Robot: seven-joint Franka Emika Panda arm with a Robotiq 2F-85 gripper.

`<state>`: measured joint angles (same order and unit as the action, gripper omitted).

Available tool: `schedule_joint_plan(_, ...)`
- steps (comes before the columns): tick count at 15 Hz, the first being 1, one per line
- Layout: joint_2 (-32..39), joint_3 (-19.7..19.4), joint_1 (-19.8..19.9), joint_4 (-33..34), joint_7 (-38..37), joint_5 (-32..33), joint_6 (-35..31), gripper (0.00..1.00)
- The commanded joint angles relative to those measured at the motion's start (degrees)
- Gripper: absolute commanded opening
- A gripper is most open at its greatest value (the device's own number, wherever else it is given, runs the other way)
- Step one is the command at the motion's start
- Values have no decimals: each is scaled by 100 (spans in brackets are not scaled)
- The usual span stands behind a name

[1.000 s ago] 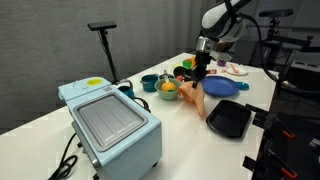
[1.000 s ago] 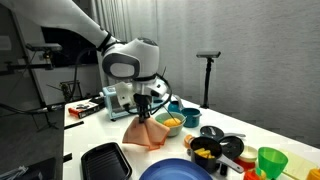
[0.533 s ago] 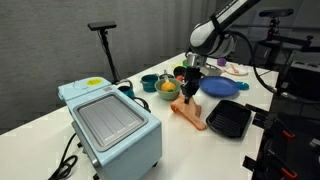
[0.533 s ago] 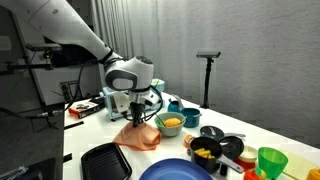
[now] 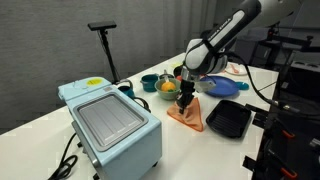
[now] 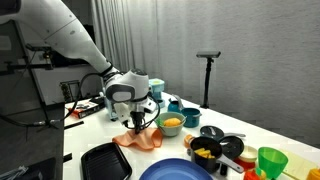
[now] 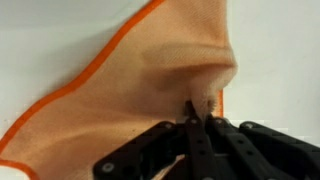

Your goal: Use the orange towel to wipe the black pot, green bowl and blue plate

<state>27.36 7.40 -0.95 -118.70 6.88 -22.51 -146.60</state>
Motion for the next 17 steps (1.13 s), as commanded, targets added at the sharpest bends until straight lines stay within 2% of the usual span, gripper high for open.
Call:
schedule_joint_plan(1,132,-39,-129,54,-284,405,-264,30)
schedule_joint_plan(2,13,-22,-139,-8,-324,485,-261,31)
schedule_joint_plan(5,-506,-52,-188,-165,-443,776,20,54)
schedule_joint_plan(11,-1595,-405,-230,0,-1164,1671,1670,98)
schedule_joint_plan(13,-1751,-528,-221,93,-1574,2018,2007,100)
schedule_joint_plan(14,-1569,-406,-173,76,-1213,1719,1719,100)
schedule_joint_plan(17,-1637,-433,-166,64,-1249,1754,1771,100)
